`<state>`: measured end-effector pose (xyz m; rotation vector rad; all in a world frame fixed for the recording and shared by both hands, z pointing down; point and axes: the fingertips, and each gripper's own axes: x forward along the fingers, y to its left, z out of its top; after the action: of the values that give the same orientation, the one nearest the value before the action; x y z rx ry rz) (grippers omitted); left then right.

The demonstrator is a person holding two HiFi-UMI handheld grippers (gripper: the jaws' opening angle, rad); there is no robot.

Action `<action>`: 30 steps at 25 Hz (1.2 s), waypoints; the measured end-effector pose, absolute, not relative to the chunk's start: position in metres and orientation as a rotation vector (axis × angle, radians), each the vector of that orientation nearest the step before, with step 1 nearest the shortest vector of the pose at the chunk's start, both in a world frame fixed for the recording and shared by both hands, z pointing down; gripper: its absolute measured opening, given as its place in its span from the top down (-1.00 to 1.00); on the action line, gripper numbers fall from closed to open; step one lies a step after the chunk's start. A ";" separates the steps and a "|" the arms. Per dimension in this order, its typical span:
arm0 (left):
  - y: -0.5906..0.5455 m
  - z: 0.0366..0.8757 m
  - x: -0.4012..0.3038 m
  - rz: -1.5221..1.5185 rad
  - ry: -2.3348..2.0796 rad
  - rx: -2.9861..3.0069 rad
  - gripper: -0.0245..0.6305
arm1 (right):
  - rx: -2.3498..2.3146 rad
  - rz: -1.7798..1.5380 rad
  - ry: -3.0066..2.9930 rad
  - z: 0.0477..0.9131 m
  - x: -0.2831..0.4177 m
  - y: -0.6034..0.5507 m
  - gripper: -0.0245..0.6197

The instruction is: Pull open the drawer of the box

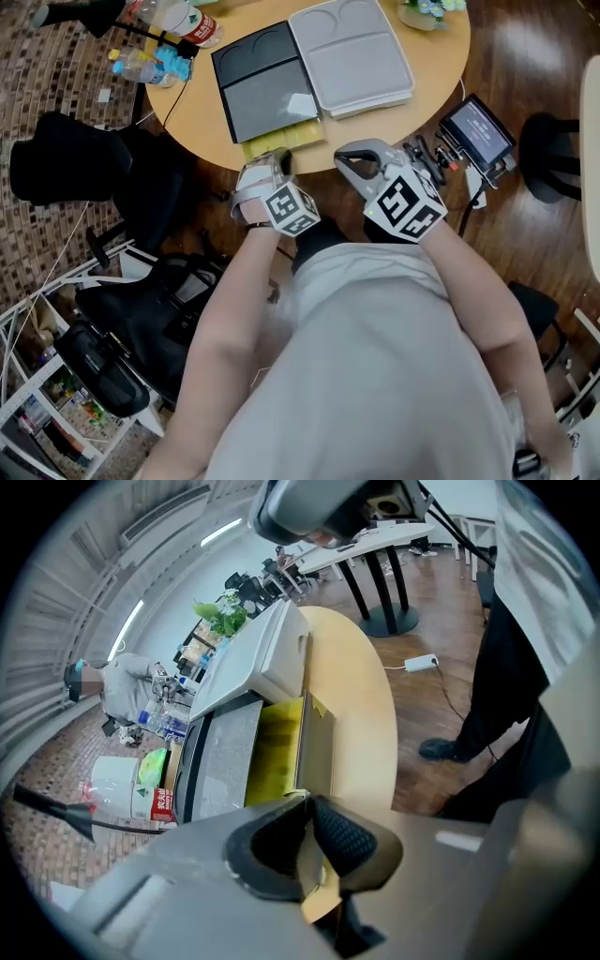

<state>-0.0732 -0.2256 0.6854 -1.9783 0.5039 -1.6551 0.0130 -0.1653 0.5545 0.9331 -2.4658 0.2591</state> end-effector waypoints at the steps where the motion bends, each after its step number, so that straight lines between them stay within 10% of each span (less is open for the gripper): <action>1: -0.223 0.685 -0.074 -1.658 0.502 -1.975 0.81 | 0.929 0.256 -2.465 0.555 0.013 -0.165 0.91; 30: -0.137 0.695 -0.092 -1.768 0.569 -2.056 0.81 | 0.643 0.169 -2.490 0.567 -0.010 -0.128 0.91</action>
<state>-0.0916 -0.1370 0.6949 -2.0561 0.5689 -1.7685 -0.0104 -0.1277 0.5668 0.6426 -2.4904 0.1692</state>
